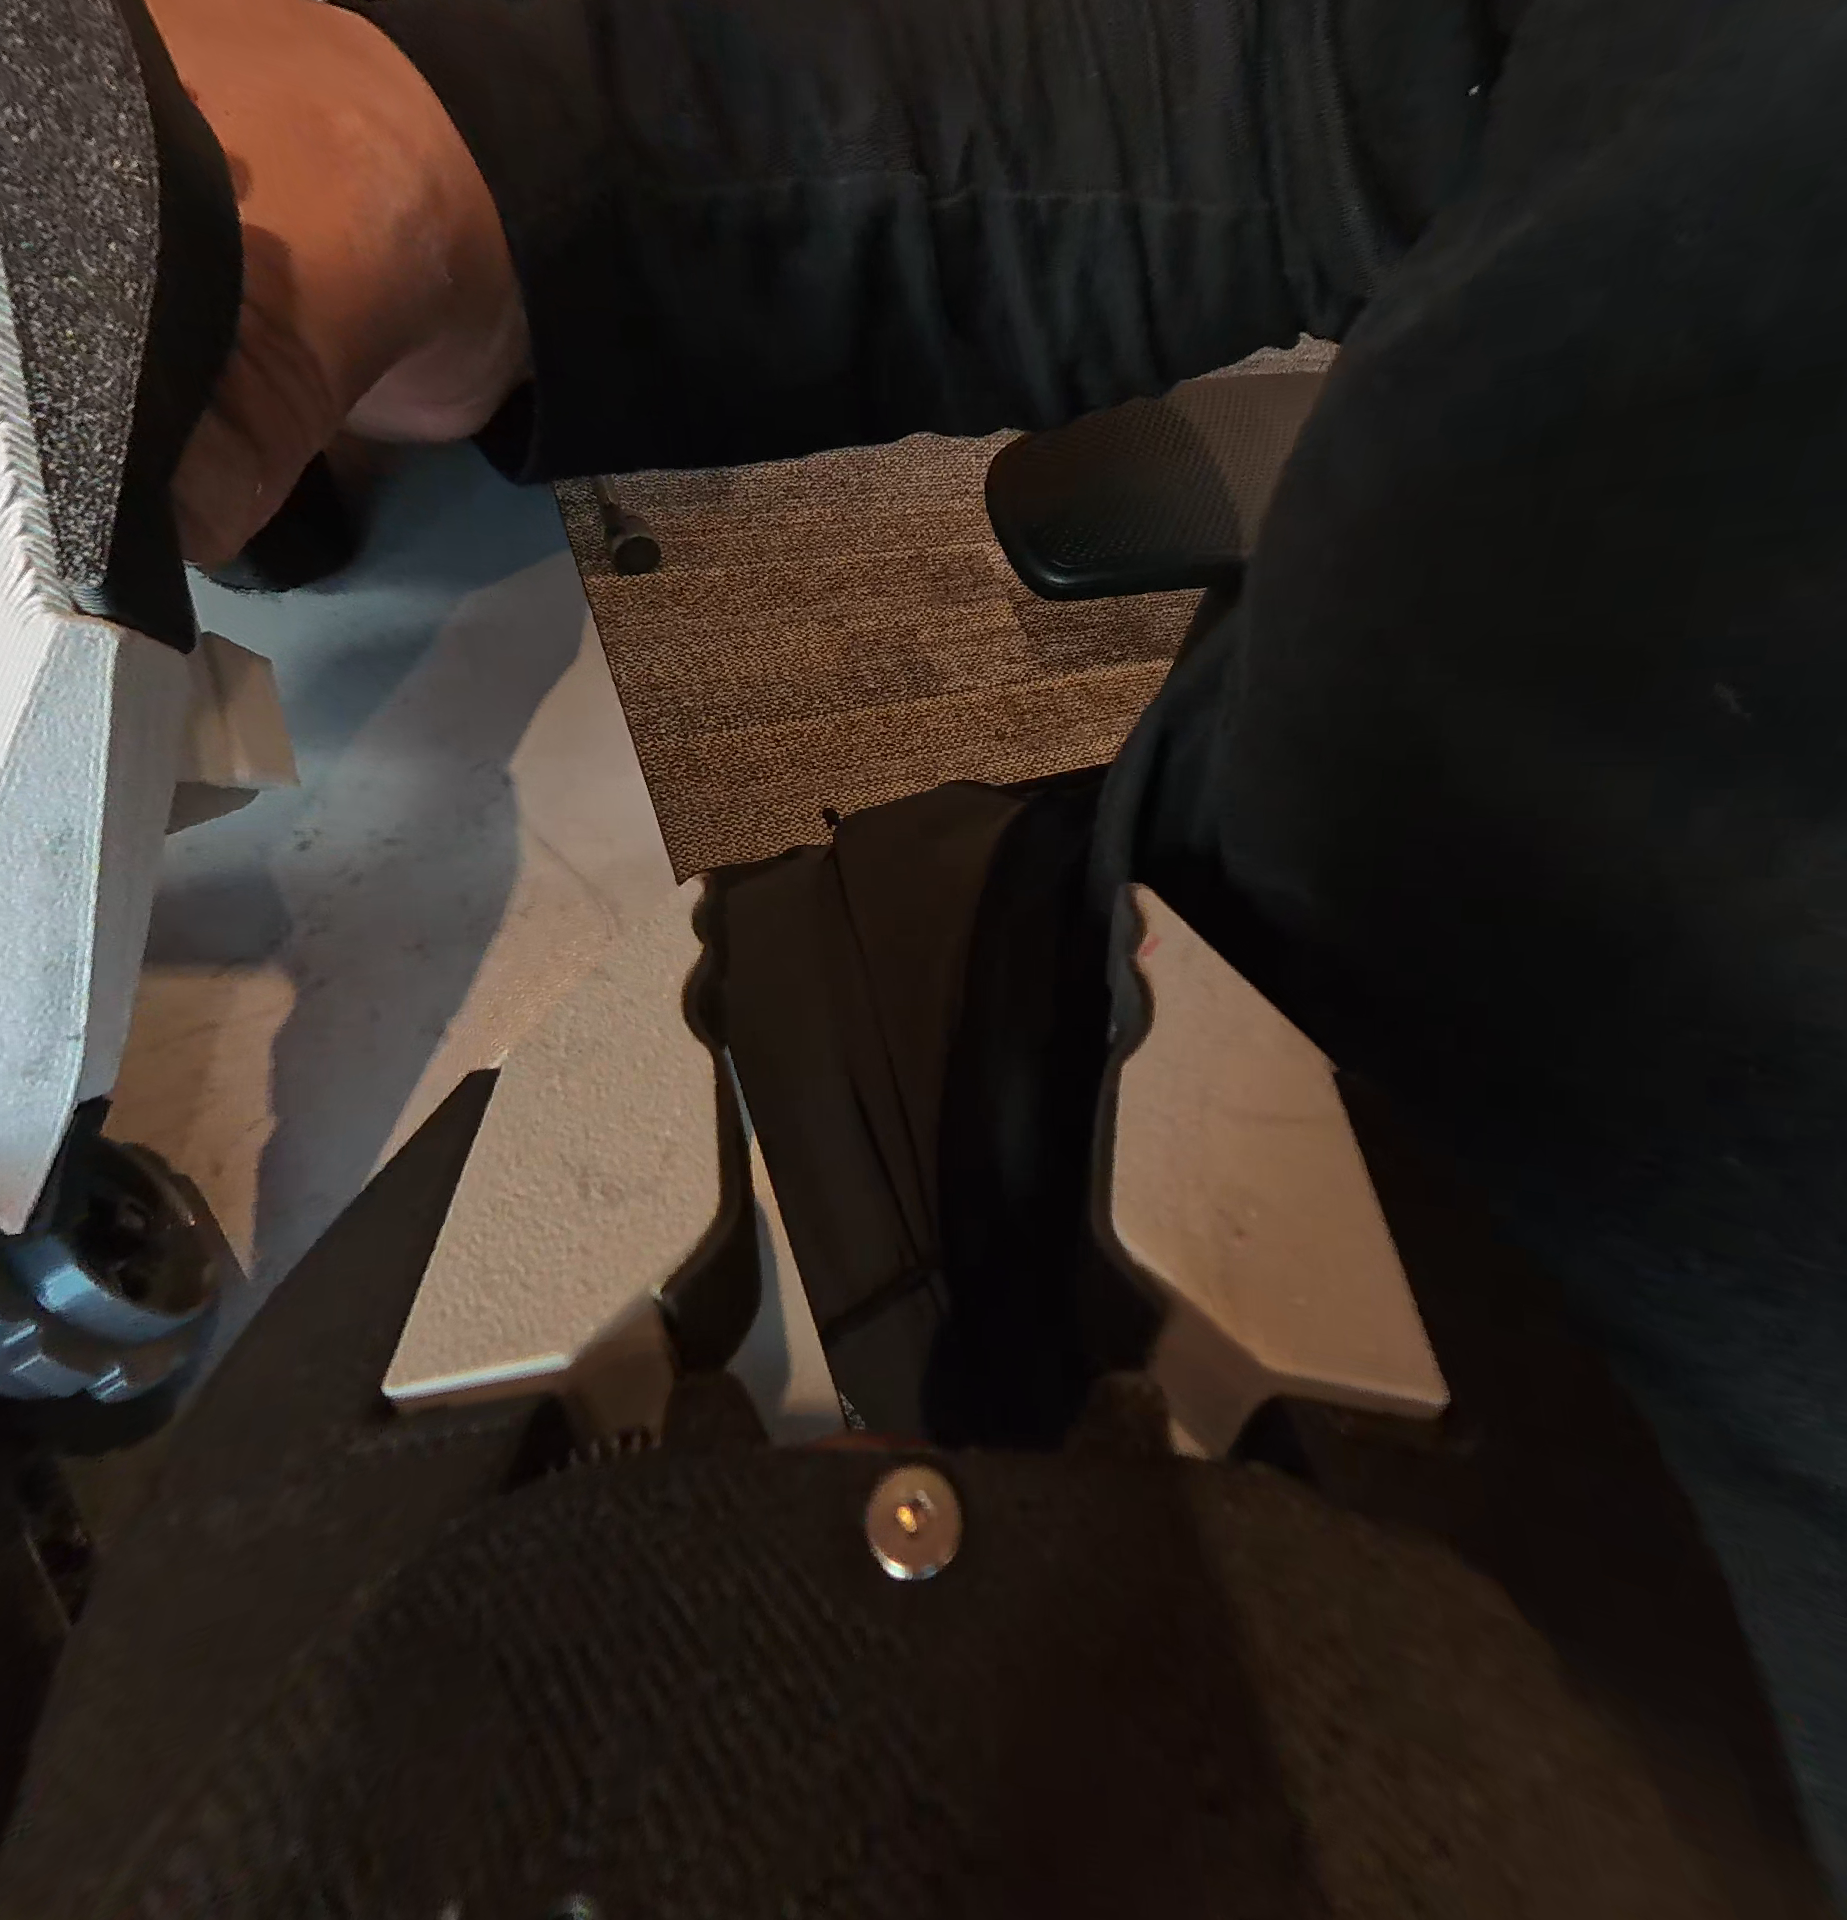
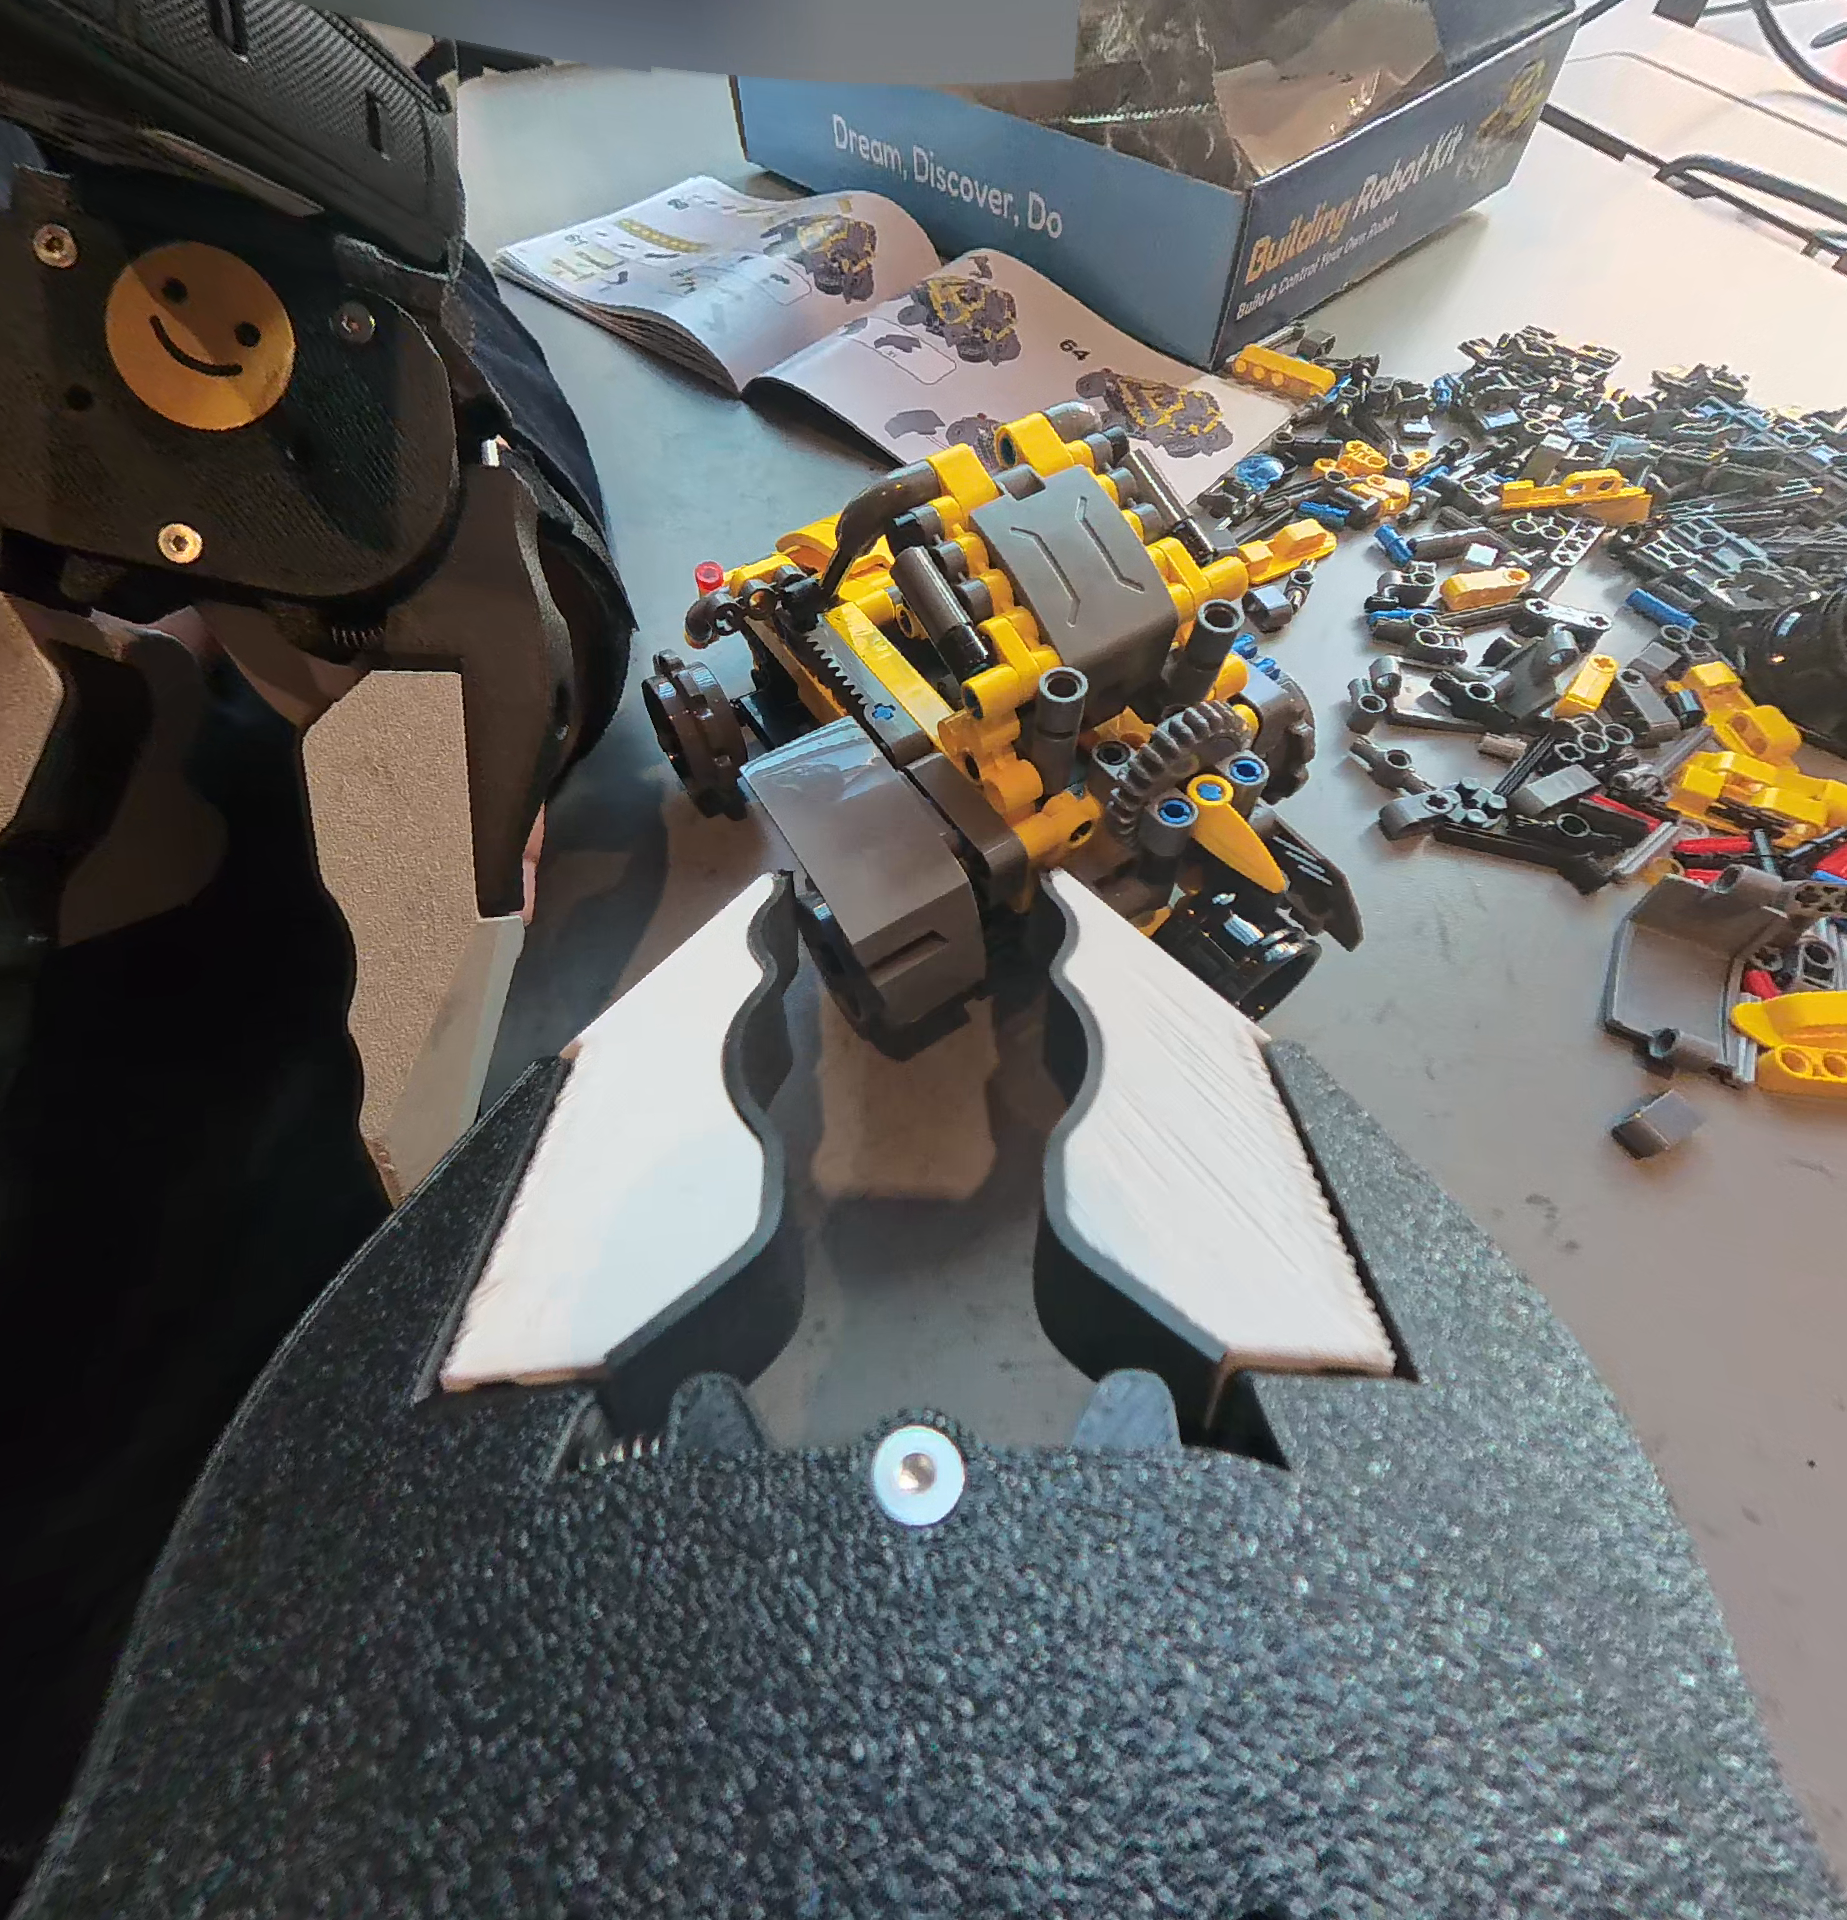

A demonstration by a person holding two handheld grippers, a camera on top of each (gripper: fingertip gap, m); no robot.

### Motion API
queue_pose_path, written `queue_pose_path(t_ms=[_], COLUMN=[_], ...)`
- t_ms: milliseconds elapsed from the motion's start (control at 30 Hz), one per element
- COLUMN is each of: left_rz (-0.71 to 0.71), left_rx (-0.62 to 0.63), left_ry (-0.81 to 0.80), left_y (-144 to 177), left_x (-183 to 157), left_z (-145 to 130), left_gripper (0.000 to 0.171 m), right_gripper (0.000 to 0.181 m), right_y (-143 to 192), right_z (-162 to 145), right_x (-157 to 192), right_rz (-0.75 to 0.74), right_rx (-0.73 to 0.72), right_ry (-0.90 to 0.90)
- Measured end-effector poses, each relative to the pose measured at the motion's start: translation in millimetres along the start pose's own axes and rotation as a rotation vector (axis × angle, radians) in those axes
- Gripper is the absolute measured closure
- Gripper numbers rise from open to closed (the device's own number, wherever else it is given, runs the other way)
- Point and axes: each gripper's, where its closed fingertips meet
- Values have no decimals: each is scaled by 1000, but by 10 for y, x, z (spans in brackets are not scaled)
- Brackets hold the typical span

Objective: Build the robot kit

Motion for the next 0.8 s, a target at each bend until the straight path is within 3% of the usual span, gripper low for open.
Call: queue_pose_path(t_ms=[600, 800], left_rz=[-17, 61], left_rx=[9, -77], left_ry=[-3, 80], left_y=[32, 229], left_x=[-24, -26], left_z=[-31, 48], left_gripper=[102, 102], right_gripper=[136, 136], right_y=[77, 134], right_z=[83, 137], right_x=[32, 46], right_rz=[29, 38], right_rx=[-70, -118], right_ry=[-3, 2])
Point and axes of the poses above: each gripper's, where its closed fingertips meet, y back along the fingers, z out of its top, x = y × z across the jaws, and after that the axes turned 5 degrees about -y, right-handed
